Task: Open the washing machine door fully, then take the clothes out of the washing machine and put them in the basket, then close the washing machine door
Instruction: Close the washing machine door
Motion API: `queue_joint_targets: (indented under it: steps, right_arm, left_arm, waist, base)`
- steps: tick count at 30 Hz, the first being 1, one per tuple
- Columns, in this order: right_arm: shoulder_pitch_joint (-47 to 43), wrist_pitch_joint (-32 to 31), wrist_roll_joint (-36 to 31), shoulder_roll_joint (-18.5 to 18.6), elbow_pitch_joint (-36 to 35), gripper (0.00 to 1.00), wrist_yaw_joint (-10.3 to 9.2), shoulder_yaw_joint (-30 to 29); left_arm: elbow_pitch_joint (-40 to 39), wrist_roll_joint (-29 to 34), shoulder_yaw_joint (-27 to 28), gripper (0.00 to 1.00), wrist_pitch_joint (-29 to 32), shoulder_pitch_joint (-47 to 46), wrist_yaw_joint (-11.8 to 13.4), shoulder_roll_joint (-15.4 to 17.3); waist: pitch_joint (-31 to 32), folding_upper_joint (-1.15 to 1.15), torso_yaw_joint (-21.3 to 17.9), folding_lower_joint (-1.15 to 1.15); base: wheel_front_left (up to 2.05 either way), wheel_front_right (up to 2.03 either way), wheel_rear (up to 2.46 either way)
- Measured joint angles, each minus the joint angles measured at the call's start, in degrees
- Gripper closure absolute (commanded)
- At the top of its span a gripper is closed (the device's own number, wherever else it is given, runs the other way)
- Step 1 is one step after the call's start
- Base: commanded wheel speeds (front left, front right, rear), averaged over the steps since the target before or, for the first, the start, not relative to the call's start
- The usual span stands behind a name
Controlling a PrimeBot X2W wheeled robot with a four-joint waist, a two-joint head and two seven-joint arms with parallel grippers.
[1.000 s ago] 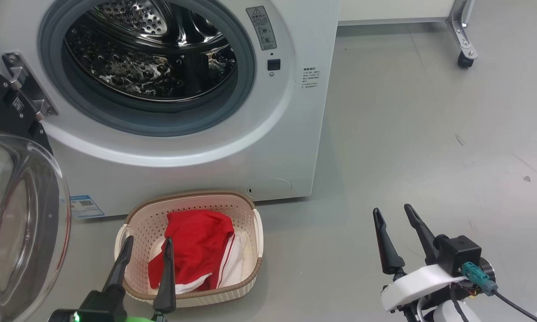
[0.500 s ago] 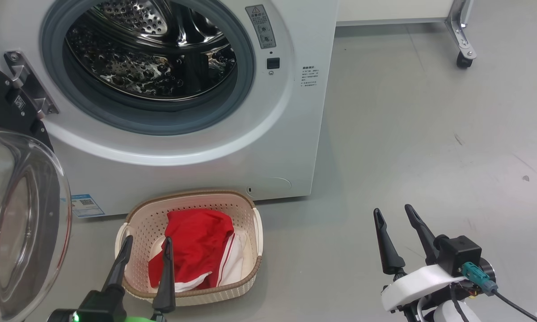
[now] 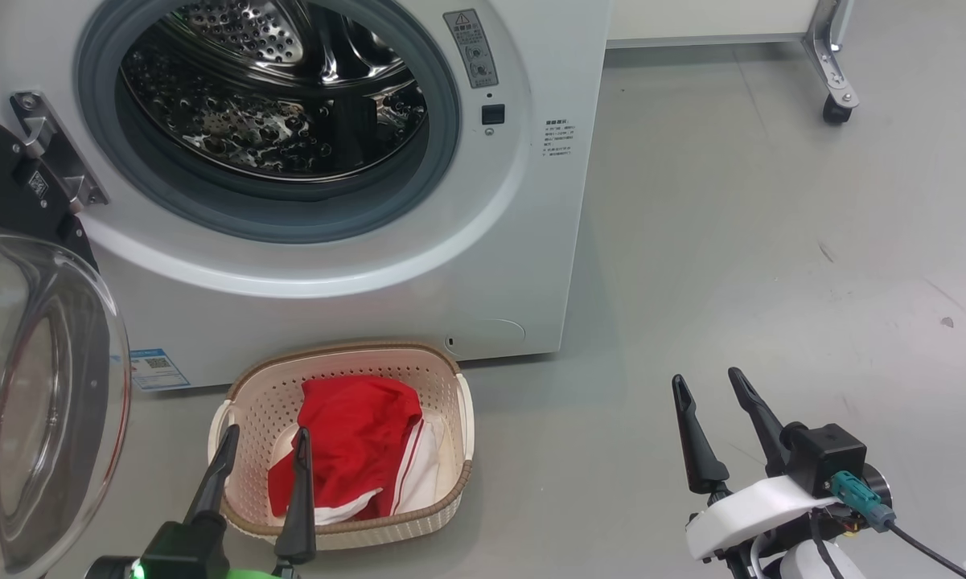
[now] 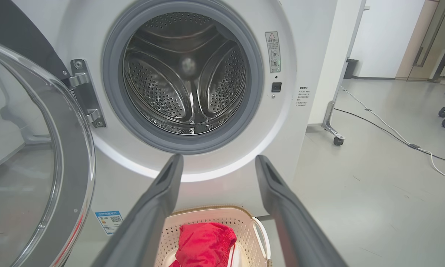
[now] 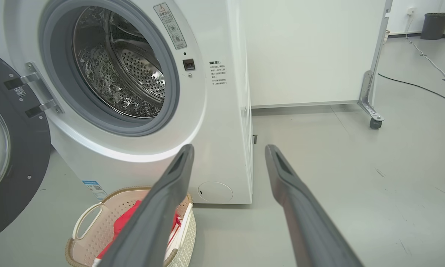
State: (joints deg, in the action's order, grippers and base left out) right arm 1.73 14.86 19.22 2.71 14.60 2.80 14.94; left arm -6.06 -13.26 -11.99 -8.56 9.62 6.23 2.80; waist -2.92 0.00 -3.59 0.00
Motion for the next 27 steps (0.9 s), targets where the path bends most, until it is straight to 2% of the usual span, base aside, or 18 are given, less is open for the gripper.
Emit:
queue_joint_targets:
  steps: [12,27]
  right_arm:
    - [-0.01,0.00,-0.02,0.18,-0.41,0.00,-0.53,-1.57]
    - [-0.04,0.00,-0.20,0.79,-1.19,0.00,-0.57,-1.85]
  left_arm:
    - [-0.16,0.20,-0.90,0.00,0.16,-0.13,0.00,0.00]
    - [0.05,0.14,-1.12,0.00,-0.14,-0.24,0.00,-0.01]
  waist:
    - [-0.16,0.00,2.44,0.00]
    - [-0.25,0.00,11.41,0.00]
  base:
    - [0.00,0.00,0.00]
    - [0.00,0.00,0.00]
